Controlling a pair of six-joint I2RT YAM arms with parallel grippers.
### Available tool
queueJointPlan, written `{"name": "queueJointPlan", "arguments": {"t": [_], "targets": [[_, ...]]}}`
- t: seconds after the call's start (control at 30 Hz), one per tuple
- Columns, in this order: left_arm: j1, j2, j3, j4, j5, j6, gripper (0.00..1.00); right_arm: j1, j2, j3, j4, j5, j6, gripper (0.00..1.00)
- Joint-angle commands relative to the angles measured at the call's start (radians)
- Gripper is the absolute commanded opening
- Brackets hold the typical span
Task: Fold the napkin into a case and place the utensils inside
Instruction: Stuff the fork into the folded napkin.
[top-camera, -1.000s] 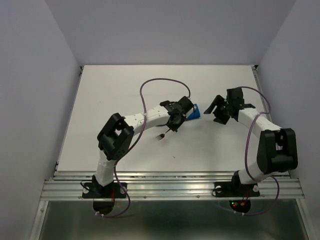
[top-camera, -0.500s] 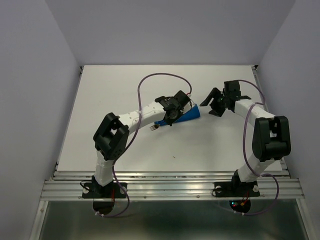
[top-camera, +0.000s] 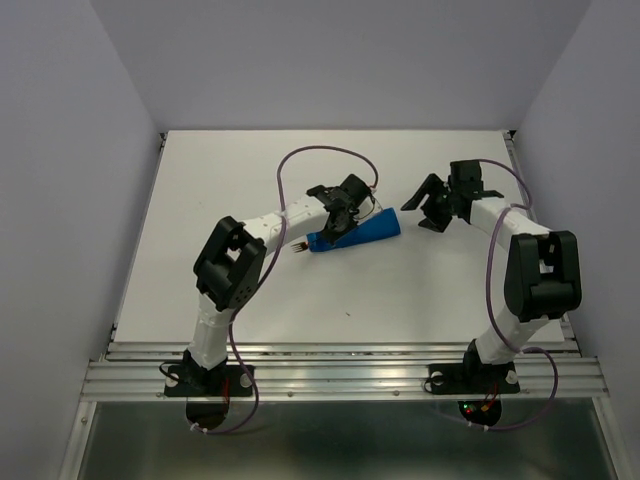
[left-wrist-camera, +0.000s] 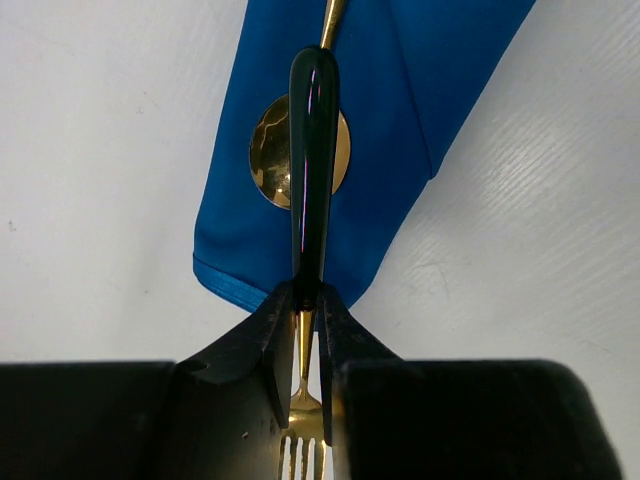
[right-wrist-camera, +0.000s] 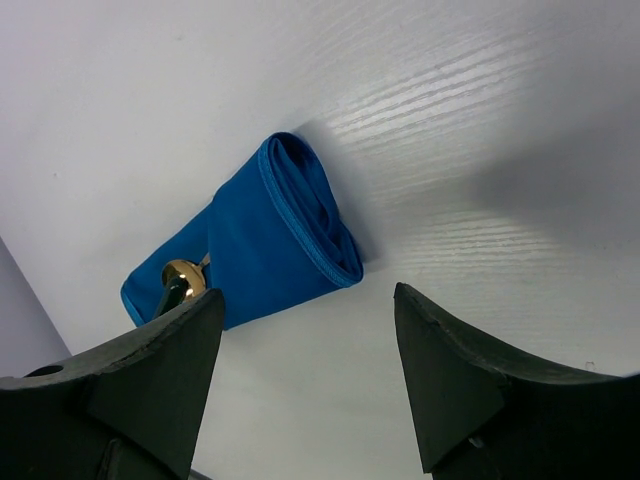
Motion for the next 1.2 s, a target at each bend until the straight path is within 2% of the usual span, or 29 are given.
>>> {"name": "queueJointPlan", "arguments": {"t": [0.0, 0.57, 1.17], "targets": [[-0.005, -0.047, -0.01, 0.035, 0.041, 0.053, 0.0, -0.013, 0.023, 0.034, 0.029, -0.014, 0.004, 0.74], [-0.005, -0.068, -0.117, 0.095, 0.041, 0.11, 0.0, -0.013, 0.167, 0.148, 0.033, -0.068, 0.011, 0.74], [-0.041, 0.008, 0.041, 0.03, -0.03, 0.21, 0.0, -0.013, 0.298, 0.278, 0.049, -0.163, 0.048, 0.74]]}}
